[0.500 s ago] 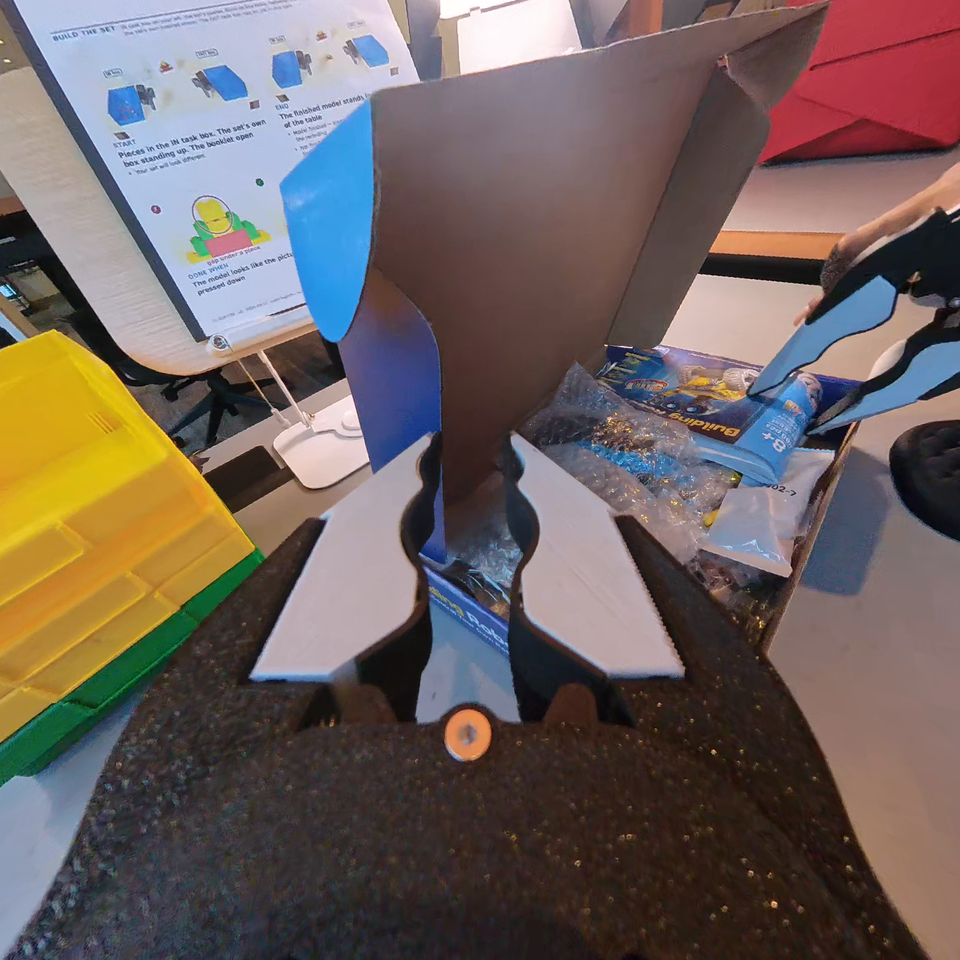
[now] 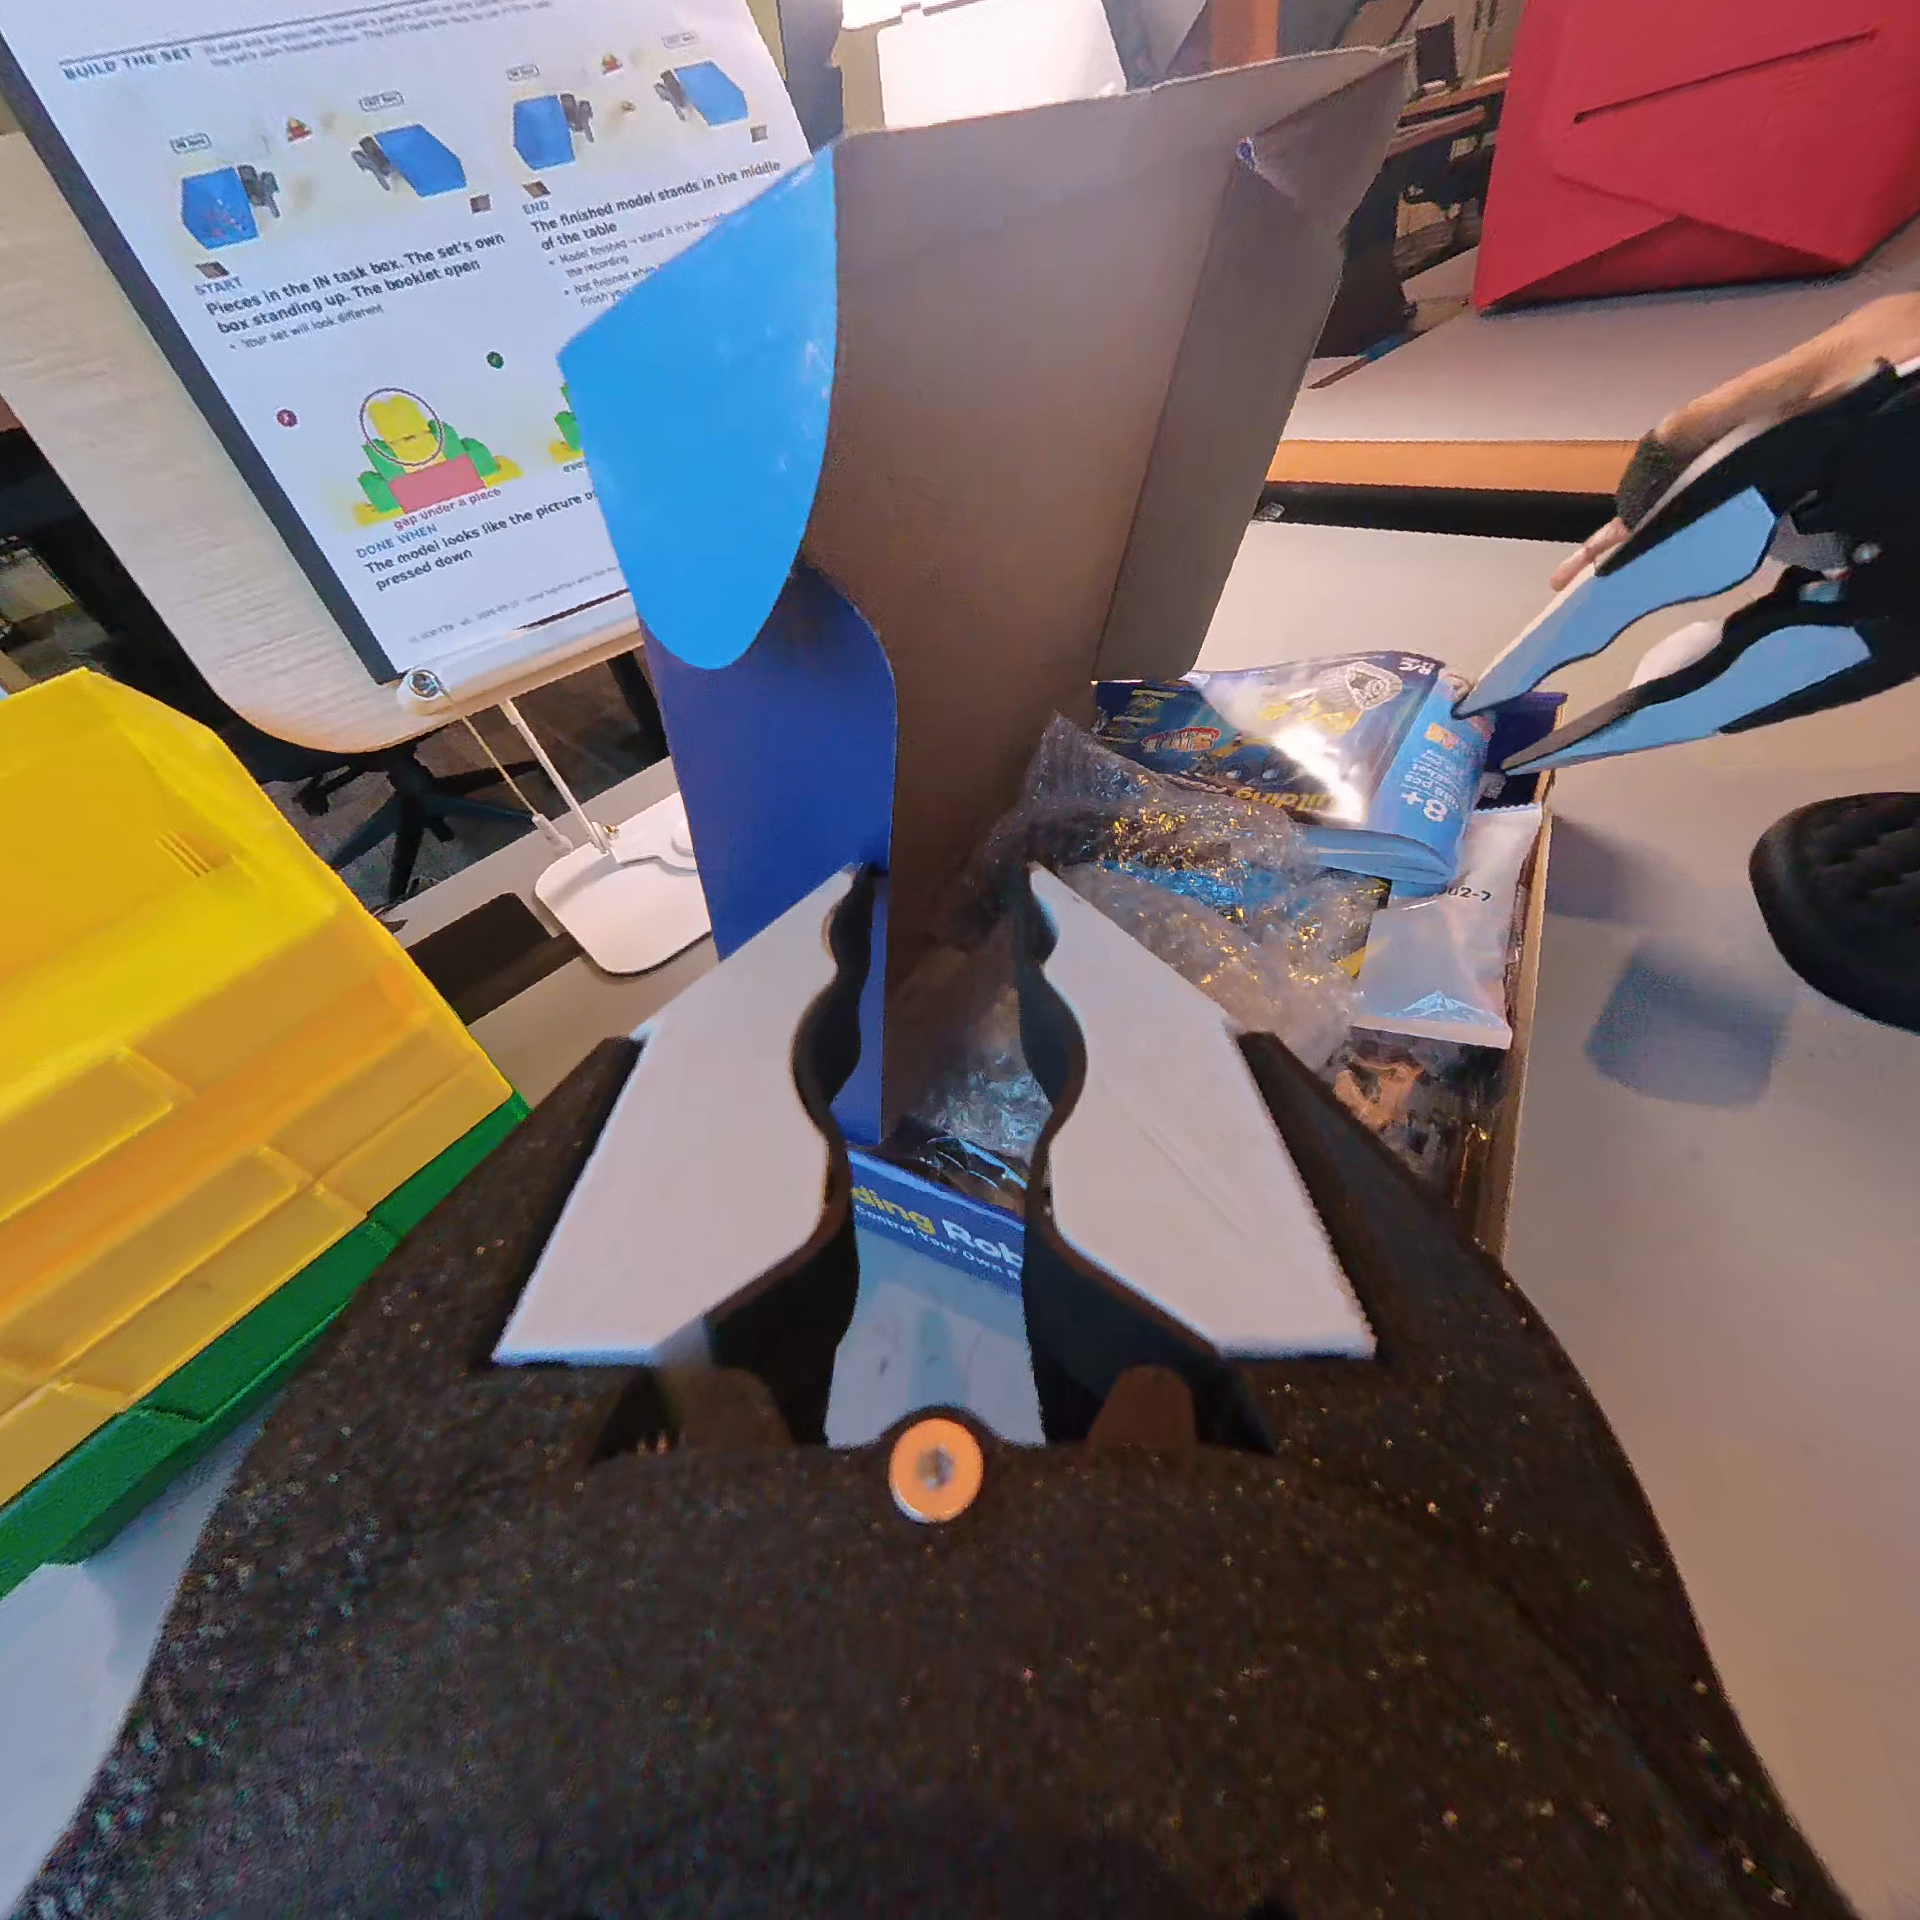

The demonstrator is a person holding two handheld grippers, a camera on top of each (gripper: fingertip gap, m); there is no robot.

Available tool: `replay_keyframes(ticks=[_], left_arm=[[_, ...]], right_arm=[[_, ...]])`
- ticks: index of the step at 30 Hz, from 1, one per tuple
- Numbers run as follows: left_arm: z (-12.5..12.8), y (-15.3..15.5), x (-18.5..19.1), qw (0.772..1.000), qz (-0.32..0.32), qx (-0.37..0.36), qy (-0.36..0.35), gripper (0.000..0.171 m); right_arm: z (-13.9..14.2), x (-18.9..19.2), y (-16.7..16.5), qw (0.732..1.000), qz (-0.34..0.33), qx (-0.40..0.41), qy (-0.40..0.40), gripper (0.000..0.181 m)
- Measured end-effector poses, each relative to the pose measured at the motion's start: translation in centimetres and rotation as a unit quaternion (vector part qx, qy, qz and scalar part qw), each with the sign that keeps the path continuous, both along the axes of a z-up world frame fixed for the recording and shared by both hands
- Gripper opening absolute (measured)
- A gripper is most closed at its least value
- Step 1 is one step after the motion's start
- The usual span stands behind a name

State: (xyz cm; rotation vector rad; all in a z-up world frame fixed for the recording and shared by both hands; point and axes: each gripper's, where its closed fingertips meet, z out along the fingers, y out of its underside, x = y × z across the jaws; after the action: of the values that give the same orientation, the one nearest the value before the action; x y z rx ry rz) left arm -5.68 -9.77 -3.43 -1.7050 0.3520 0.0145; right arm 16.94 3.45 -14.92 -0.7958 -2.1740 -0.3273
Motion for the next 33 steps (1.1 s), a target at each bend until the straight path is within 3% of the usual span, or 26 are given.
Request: replay_keyframes(ticks=[2, 5, 10, 14, 16, 18, 20, 21, 22, 24, 29, 33], left_arm=[[-0.4, -0.4, -0.2, 1.000, 0.002, -0.005, 0.007, 0.025], [-0.9, -0.4, -0.5, 1.000, 0.004, -0.012, 0.002, 0.026], [-1.2, 0.0, -0.2, 1.000, 0.004, -0.012, -0.005, 0.027], [-1.5, 0.1, -0.3, 1.000, 0.006, -0.014, 0.002, 0.027], [-1.4, 0.4, -0.6, 1.000, 0.008, -0.012, -0.003, 0.027], [-1.3, 0.7, -0.5, 1.000, 0.006, -0.012, -0.011, 0.027], [-1.3, 0.9, -0.4, 1.000, 0.005, -0.014, -0.008, 0.027], [-1.4, 0.9, -0.3, 1.000, 0.006, -0.015, -0.003, 0.027], [-1.4, 0.8, -0.4, 1.000, 0.010, -0.016, 0.003, 0.028], [-1.3, 0.2, -0.9, 1.000, 0.021, -0.015, 0.011, 0.028], [-0.4, -2.3, 0.0, 1.000, 0.003, 0.002, -0.027, 0.027], [-1.9, -2.7, 5.5, 0.994, -0.090, -0.035, -0.042, 0.028]], right_arm=[[0.7, 0.6, 0.1, 0.999, -0.005, -0.037, -0.020, 0.042], [0.4, 0.8, 1.4, 0.998, -0.015, -0.040, -0.053, 0.048], [-1.1, -0.7, 2.3, 0.998, 0.022, -0.027, -0.059, 0.042], [-1.0, -1.1, 1.9, 0.996, 0.084, 0.036, -0.007, 0.017], [-0.8, -1.2, 1.8, 0.998, 0.057, -0.023, 0.012, 0.026], [-0.2, -1.5, 2.4, 0.997, 0.012, -0.074, 0.018, 0.050], [-1.1, -1.6, 2.1, 0.998, 0.031, -0.057, -0.019, 0.037], [-1.7, -1.6, 1.9, 0.997, 0.043, -0.045, -0.040, 0.017], [-1.9, -1.6, 2.1, 0.997, 0.052, -0.021, -0.048, 0.008], [-0.6, -1.8, 2.3, 0.998, 0.058, -0.002, -0.013, 0.000], [4.8, -1.9, 2.4, 0.984, -0.023, -0.144, 0.101, 0.000], [7.3, -1.5, 2.2, 0.923, -0.163, -0.317, 0.144, 0.000]])
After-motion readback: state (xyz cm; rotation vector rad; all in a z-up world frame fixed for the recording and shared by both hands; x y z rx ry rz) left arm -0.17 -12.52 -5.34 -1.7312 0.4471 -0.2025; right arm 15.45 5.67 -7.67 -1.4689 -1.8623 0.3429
